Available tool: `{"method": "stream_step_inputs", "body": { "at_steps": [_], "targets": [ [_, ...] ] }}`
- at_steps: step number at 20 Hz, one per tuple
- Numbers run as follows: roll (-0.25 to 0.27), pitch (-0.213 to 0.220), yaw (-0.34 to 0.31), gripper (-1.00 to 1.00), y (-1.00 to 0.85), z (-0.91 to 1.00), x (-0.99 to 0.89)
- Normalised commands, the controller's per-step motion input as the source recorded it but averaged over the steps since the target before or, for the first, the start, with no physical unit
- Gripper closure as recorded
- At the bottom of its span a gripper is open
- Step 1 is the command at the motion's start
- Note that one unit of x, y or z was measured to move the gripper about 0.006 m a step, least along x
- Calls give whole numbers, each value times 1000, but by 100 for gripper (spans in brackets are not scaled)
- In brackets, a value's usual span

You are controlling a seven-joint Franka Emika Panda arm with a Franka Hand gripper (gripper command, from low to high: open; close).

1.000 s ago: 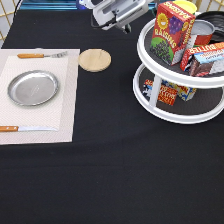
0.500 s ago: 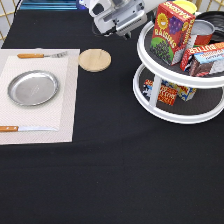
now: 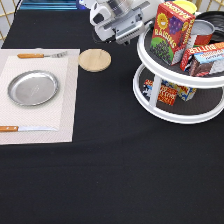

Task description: Pick up the bowl from the lazy Susan and put bowl on the plate

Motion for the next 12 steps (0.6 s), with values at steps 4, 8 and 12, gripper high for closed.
{"method": "stream_step_inputs", "body": {
  "at_steps": [4, 8, 12],
  "targets": [
    [0, -102, -65, -100, 21, -1, 357],
    [0, -128, -48, -100, 5, -101, 497],
    [0, -75, -6, -100, 3, -277, 639]
  ]
}}
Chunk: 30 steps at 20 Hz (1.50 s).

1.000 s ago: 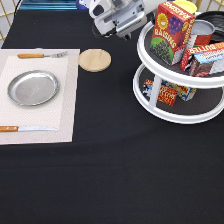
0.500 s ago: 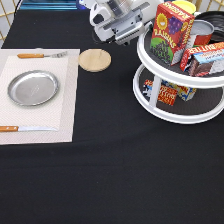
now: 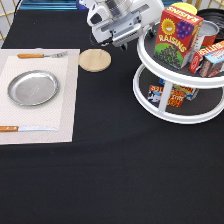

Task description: Pick up the bowl from the lazy Susan and put bowl on the plate

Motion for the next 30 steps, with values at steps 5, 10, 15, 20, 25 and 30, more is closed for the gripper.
{"method": "stream_step_inputs", "body": {
  "at_steps": [5, 10, 15, 20, 25, 30],
  "targets": [
    [0, -14, 0, -100, 43, -234, 778],
    [0, 0, 0, -100, 53, -85, 801],
    [51, 10, 19, -100, -62, 26, 371],
    [9, -42, 68, -100, 37, 712, -585],
    [-3, -73, 85, -100, 184, 936, -825],
    [-48, -40, 90, -100, 377, 286, -987]
  ]
}}
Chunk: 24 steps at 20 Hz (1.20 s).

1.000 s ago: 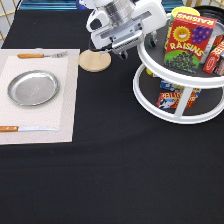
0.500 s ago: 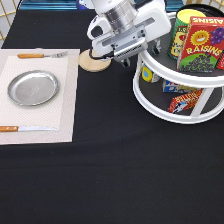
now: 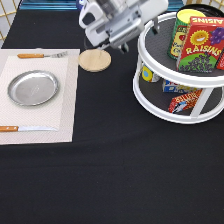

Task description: Pick up the bowl from the lazy Susan and put bowl on the plate

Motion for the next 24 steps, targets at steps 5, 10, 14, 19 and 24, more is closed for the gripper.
{"method": "stream_step_inputs", "body": {
  "at_steps": [5, 10, 14, 19, 24],
  "targets": [
    [-62, -30, 77, -100, 292, -56, -1000],
    [-29, -5, 76, -100, 26, -346, -890],
    [-75, -4, 47, -100, 202, -285, -482],
    [-69, -3, 10, -100, 236, -240, -57],
    [-46, 0, 0, -100, 247, -169, 208]
  ]
}}
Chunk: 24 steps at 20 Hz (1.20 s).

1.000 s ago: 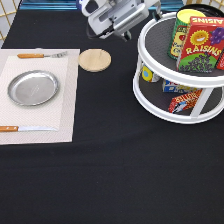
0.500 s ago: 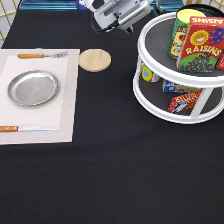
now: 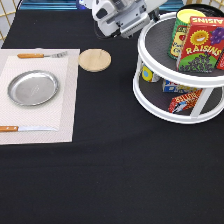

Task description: Pick up the bowl from the lazy Susan and put bowl on the plate

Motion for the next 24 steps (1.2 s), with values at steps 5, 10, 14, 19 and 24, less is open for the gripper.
{"method": "stream_step_inputs", "body": {
  "at_steps": [5, 10, 14, 19, 24],
  "targets": [
    [-29, -20, -6, -100, 15, -122, 232],
    [-18, -50, -21, -100, -11, -22, 435],
    [-6, -65, -20, -100, -45, 0, 617],
    [0, -7, -1, -100, -19, -81, 786],
    [0, 0, 0, -100, -38, -171, 793]
  ]
}}
